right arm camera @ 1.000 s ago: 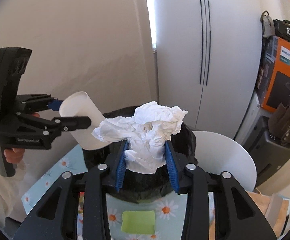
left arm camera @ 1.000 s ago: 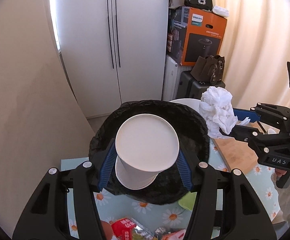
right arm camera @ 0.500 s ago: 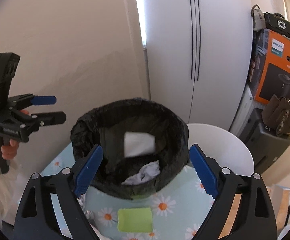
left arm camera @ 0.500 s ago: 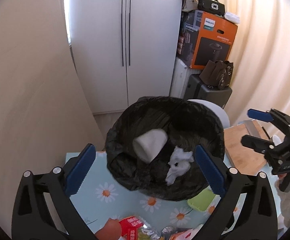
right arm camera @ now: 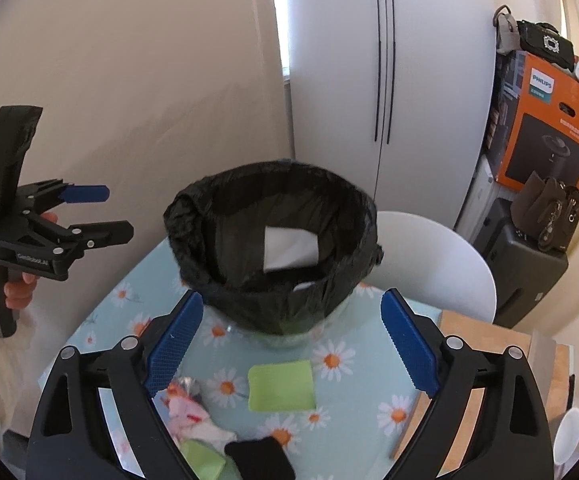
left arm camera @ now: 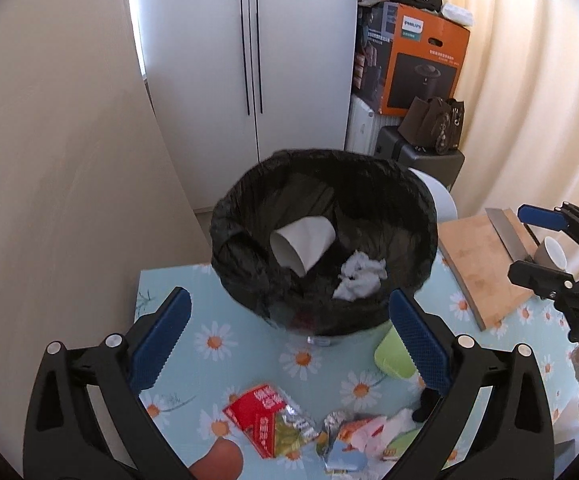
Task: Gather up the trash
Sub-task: 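Open both tools over the bin to drop the cup and tissue, then grasp the red snack wrapper with the left tool while the right tool grasps the green tray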
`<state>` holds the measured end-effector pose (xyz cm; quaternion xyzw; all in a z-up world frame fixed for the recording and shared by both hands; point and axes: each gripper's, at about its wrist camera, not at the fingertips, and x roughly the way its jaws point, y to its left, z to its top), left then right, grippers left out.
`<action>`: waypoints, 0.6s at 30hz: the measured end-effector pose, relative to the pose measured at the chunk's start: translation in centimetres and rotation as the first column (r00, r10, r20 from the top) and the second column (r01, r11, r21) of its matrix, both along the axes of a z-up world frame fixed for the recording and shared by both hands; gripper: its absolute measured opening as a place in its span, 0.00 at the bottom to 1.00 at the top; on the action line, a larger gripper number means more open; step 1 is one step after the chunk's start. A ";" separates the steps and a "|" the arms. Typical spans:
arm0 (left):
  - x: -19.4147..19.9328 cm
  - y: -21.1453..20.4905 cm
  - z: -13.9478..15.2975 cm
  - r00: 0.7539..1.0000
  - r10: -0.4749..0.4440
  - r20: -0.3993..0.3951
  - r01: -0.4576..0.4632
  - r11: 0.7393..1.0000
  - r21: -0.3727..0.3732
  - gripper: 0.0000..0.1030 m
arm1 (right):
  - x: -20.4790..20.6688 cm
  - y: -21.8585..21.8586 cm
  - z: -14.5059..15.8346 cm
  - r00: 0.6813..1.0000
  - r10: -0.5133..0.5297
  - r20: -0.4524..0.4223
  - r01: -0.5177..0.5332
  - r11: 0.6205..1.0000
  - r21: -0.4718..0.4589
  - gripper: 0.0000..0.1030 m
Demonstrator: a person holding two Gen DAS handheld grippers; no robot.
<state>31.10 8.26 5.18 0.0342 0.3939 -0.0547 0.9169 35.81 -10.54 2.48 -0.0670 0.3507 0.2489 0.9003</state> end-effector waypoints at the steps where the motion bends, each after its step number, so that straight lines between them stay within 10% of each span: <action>1: -0.4 -0.1 -0.2 1.000 0.004 0.000 -0.004 1.000 0.014 0.94 | -0.4 0.0 -0.1 1.000 0.000 -0.006 0.000 1.000 0.000 0.84; 18: -3.2 1.2 -4.4 0.994 0.041 -0.106 -0.036 0.998 0.056 0.94 | -3.2 1.1 -2.7 0.997 0.016 -0.074 -0.019 0.999 -0.036 0.85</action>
